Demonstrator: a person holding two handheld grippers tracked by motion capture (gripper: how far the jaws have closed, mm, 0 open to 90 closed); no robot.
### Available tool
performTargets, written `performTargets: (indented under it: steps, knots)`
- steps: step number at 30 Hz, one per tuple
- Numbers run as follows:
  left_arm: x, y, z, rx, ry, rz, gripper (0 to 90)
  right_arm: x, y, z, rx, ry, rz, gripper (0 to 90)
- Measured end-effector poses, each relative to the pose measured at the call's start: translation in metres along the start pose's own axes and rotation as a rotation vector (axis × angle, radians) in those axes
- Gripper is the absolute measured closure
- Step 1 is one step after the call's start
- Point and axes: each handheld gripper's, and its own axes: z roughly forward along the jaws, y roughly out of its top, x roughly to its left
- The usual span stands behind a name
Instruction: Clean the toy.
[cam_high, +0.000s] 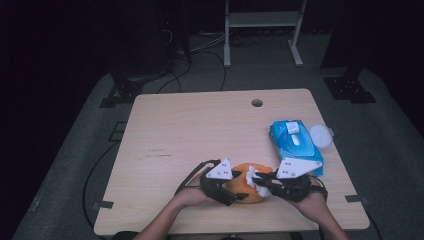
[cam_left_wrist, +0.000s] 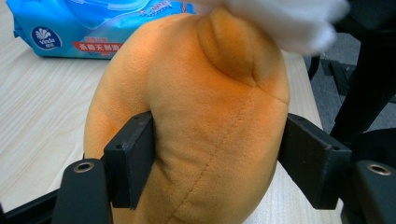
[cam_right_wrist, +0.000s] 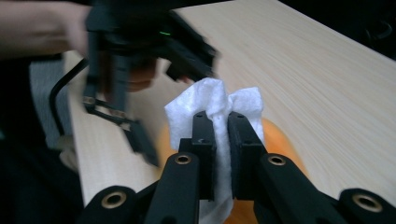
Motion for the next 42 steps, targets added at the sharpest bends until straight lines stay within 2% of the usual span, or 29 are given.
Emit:
performTargets:
  steps: [2,6,9,11,13,14,17,19,21,23,24,27,29,30,32,33,38,40,42]
  knots:
    - [0.000,-0.001,-0.001,0.004,0.003,-0.002,30.8,0.006,0.005,0.003,0.022,-0.009,-0.036,81.7]
    - [0.001,-0.003,-0.002,0.004,0.000,-0.001,32.2,-0.009,-0.001,0.000,0.013,-0.048,0.012,81.7]
    - [0.000,-0.003,-0.001,-0.003,-0.001,0.004,32.0,-0.026,-0.014,-0.003,0.054,-0.103,0.050,81.7]
    - [0.004,-0.001,-0.003,-0.025,-0.024,-0.008,30.2,-0.034,-0.022,-0.004,0.060,-0.088,0.091,81.7]
    - [0.009,0.003,-0.006,-0.075,-0.024,-0.059,25.4,-0.034,-0.024,-0.006,0.073,-0.091,0.084,81.7]
    - [0.009,0.005,-0.006,-0.068,-0.012,-0.065,22.8,-0.033,-0.024,-0.006,0.071,-0.089,0.077,81.7]
    - [0.005,0.002,-0.002,-0.051,-0.020,-0.035,25.8,-0.028,-0.019,-0.005,0.065,-0.067,0.067,81.7]
    - [0.001,0.001,-0.001,-0.033,-0.031,-0.014,29.5,-0.021,-0.013,-0.002,0.043,-0.031,0.050,81.7]
    - [-0.004,0.002,0.002,-0.007,-0.040,0.029,31.1,-0.015,-0.007,0.001,0.030,0.000,0.037,81.7]
    - [-0.008,0.003,0.003,0.005,-0.036,0.047,31.2,-0.011,-0.003,0.005,0.036,0.000,0.015,81.7]
    - [-0.008,0.003,0.003,0.007,-0.033,0.047,31.2,-0.011,-0.003,0.006,0.041,-0.006,0.010,81.7]
    - [-0.006,0.000,0.002,0.000,-0.036,0.032,31.9,-0.023,-0.009,0.004,0.041,-0.035,0.044,81.7]
    - [-0.005,0.000,0.002,-0.001,-0.040,0.036,31.9,-0.033,-0.018,0.002,0.052,-0.060,0.085,81.7]
    - [-0.005,0.000,0.002,-0.002,-0.041,0.036,31.9,-0.040,-0.024,0.000,0.058,-0.062,0.118,81.7]
    - [-0.004,0.000,0.003,-0.006,-0.043,0.034,31.8,-0.042,-0.027,-0.001,0.063,-0.064,0.126,81.8]
    - [-0.006,0.002,0.006,-0.003,-0.053,0.033,31.7,-0.044,-0.030,-0.003,0.064,-0.060,0.145,81.8]
    - [-0.008,0.002,0.007,0.017,-0.069,0.048,30.2,-0.029,-0.016,0.007,0.040,0.002,0.089,81.7]
    - [-0.007,0.001,0.004,0.009,-0.063,0.035,30.8,-0.028,-0.014,0.009,0.048,-0.008,0.076,81.7]
    - [-0.005,0.000,0.004,0.004,-0.060,0.028,31.4,-0.034,-0.017,0.006,0.045,-0.026,0.099,81.7]
